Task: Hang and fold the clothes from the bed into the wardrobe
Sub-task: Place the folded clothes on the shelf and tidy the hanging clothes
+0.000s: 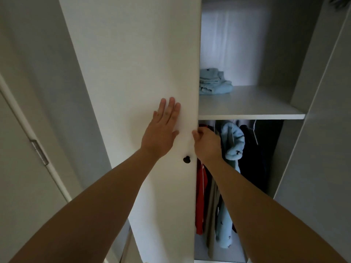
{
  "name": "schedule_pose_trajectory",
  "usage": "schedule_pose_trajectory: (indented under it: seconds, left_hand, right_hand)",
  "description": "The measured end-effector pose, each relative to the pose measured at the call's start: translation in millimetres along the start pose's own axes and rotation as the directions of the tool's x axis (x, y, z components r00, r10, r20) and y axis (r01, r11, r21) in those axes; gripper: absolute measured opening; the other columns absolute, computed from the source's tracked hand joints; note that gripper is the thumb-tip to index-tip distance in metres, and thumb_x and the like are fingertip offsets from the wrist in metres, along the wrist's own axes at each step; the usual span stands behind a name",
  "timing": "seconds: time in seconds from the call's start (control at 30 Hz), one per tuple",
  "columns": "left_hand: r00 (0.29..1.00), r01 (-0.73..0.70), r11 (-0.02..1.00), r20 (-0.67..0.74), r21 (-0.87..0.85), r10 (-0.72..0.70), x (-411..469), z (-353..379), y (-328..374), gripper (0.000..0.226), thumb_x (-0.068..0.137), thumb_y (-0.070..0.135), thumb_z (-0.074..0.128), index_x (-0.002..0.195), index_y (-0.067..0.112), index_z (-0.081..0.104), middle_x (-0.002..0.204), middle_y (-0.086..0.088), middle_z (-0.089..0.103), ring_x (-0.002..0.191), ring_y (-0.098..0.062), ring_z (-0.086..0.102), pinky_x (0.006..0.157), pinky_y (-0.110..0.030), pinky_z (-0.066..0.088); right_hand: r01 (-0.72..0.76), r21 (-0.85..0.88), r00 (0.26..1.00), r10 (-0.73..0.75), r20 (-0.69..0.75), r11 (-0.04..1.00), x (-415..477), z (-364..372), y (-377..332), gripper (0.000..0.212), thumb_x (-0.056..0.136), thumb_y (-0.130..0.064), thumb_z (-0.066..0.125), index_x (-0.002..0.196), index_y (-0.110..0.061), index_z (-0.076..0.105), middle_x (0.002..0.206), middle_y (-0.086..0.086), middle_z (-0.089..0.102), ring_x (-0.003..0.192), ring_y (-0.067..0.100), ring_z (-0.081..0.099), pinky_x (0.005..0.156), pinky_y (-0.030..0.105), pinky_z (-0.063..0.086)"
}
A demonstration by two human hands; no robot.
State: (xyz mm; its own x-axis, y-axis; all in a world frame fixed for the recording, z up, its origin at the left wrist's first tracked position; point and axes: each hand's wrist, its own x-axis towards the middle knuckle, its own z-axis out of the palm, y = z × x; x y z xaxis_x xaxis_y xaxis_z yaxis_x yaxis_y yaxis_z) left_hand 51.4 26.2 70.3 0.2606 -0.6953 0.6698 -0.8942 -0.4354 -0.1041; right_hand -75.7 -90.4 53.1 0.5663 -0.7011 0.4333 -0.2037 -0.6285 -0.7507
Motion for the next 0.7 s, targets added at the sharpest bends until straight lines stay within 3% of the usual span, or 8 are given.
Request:
schedule_pose_trajectory:
  seconds: [0.1,0.2,0.27,0.4,0.7]
  left_hand:
    - [1.0,0.01,0.999,0.006,0.043,-0.01,11.8,10.7,-0.9,0.088,0.096,0.033,0.057,0.159,0.015,-0.003,0.166,-0.007,-0.008,0.153,-0.03,-0.009,0.121,-0.05,0.024]
    - [1.0,0.015,0.998,-0.007,0.055,-0.015,20.4,19.4,-2.1,0.088,0.095,0.032,0.06,0.159,0.014,0.001,0.167,-0.008,-0.005,0.153,-0.031,-0.006,0.121,-0.048,0.021]
    - [1.0,0.021,0.997,-0.007,0.076,-0.021,25.1,23.7,-2.1,0.088,0.096,0.032,0.06,0.159,0.013,0.002,0.166,-0.009,-0.005,0.153,-0.031,-0.006,0.12,-0.048,0.02]
    - [0.999,0.041,0.991,0.005,0.128,-0.042,33.5,31.0,-2.5,0.087,0.097,0.033,0.057,0.159,0.012,-0.001,0.166,-0.01,-0.008,0.152,-0.033,-0.009,0.121,-0.048,0.018]
    - [0.997,0.077,0.986,0.0,0.145,-0.078,47.2,45.4,-2.0,0.088,0.097,0.031,0.056,0.158,0.011,-0.004,0.166,-0.011,-0.01,0.152,-0.034,-0.009,0.121,-0.051,0.02]
  right_hand:
    - [-0.074,0.098,0.996,0.078,-0.037,0.993,15.9,8.2,5.3,0.03,0.101,-0.031,0.053,0.117,-0.005,0.058,0.094,0.002,0.065,0.082,0.008,0.053,0.064,0.01,0.034]
    - [-0.11,0.251,0.986,0.137,-0.091,0.962,25.7,15.3,8.0,0.027,0.098,-0.026,0.059,0.111,-0.007,0.045,0.082,-0.005,0.056,0.079,0.012,0.056,0.059,0.012,0.039]
    - [-0.101,0.278,0.985,0.136,-0.108,0.955,31.0,18.5,9.6,0.032,0.098,-0.023,0.059,0.118,-0.008,0.039,0.077,-0.007,0.055,0.073,0.012,0.057,0.058,0.013,0.041]
    - [-0.068,0.247,0.99,0.097,-0.106,0.967,40.1,25.1,13.7,0.057,0.101,-0.023,0.053,0.15,-0.027,0.024,0.069,0.0,0.059,0.058,0.007,0.056,0.046,0.007,0.039]
    - [0.048,-0.057,0.997,-0.051,-0.063,0.997,64.7,33.2,24.3,0.059,0.106,-0.024,0.04,0.157,-0.037,0.013,0.068,-0.009,0.043,0.055,0.0,0.043,0.052,0.0,0.036]
